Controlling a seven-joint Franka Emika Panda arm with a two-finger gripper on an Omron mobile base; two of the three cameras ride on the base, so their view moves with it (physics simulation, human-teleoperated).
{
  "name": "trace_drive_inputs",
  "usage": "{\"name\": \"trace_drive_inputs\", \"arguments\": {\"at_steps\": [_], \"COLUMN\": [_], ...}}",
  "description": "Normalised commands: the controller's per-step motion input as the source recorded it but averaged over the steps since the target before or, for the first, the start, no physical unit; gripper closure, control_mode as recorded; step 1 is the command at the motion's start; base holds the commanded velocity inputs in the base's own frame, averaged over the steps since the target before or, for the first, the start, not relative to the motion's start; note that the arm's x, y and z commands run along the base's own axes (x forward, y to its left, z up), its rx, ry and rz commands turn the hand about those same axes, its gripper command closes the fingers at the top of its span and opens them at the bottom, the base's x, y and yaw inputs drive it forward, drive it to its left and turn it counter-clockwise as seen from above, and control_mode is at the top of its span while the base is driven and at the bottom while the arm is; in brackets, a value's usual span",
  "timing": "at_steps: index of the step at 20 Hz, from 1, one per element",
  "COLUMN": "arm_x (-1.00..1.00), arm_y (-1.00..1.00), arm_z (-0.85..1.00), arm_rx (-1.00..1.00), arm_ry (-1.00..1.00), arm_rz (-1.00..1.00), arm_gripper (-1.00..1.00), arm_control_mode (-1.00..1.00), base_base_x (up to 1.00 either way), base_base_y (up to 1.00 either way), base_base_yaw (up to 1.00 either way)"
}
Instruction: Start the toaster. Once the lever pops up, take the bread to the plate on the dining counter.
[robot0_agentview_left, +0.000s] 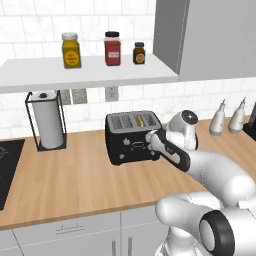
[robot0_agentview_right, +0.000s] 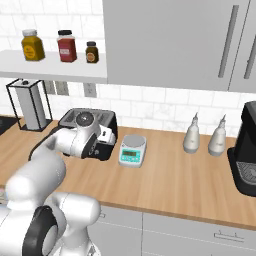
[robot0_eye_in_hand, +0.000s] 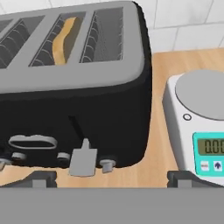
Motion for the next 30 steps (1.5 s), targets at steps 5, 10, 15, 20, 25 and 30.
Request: {"name": "trace_drive_inputs", "arguments": {"at_steps": [5, 10, 15, 20, 25, 30], "arm_x": [-0.15, -0.22, -0.17, -0.02, 0.00, 0.08], "arm_y": [0.02, 0.15, 0.42, 0.44, 0.37, 0.01], "arm_z": [0.40, 0.53, 0.49, 0.42, 0.20, 0.00], "arm_rx": [0.00, 0.00, -0.01, -0.02, -0.01, 0.00], "arm_ry": [-0.17, -0.27, -0.18, -0.07, 0.00, 0.00], "arm_rz": [0.00, 0.00, 0.00, -0.03, -0.07, -0.06], "arm_gripper": [-1.00, -1.00, -1.00, -1.00, -1.00, -1.00], "arm_control_mode": [-1.00, -1.00, -1.00, -1.00, -1.00, -1.00], "base_base_x": [0.00, 0.00, 0.00, 0.00, 0.00, 0.00], "base_base_y": [0.00, 0.00, 0.00, 0.00, 0.00, 0.00], "base_base_yaw": [0.00, 0.00, 0.00, 0.00, 0.00, 0.00]}}
